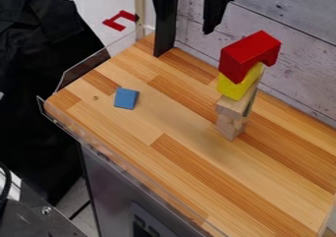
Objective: Move the red hexagon to the left side of the table
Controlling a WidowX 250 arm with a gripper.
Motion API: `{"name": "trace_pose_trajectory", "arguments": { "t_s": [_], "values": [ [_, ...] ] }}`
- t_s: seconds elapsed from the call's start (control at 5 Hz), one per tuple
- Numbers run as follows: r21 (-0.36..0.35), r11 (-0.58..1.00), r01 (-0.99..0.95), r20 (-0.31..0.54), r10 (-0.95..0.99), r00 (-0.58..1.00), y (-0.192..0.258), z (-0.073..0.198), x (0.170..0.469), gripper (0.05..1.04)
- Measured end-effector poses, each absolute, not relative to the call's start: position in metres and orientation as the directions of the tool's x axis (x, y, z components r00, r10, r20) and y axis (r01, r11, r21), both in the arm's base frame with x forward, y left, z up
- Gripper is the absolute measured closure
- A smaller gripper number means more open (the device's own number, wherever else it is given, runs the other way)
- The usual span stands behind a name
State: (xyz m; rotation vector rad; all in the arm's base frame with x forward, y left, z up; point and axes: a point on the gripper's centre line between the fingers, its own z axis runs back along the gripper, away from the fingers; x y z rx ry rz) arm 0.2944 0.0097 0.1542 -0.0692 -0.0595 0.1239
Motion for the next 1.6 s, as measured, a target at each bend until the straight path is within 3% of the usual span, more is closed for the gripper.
{"name": "trace_pose_trajectory", "arguments": {
  "t_s": [0.4,0.6,0.8,1.4,1.6],
  "values": [
    [-0.096,0.982,-0.163,0.007,0.165,0.986,0.02,0.138,0.282,0.083],
    [-0.108,0.971,-0.211,0.022,0.215,0.976,0.036,0.142,0.276,0.083],
    [-0.069,0.983,-0.168,0.048,0.172,0.984,0.037,0.151,0.273,0.083],
    [-0.006,0.988,0.151,0.14,-0.149,0.979,-0.027,0.191,0.28,0.083],
    [-0.006,0.983,0.181,0.125,-0.179,0.976,-0.036,0.185,0.286,0.083]
  ]
}}
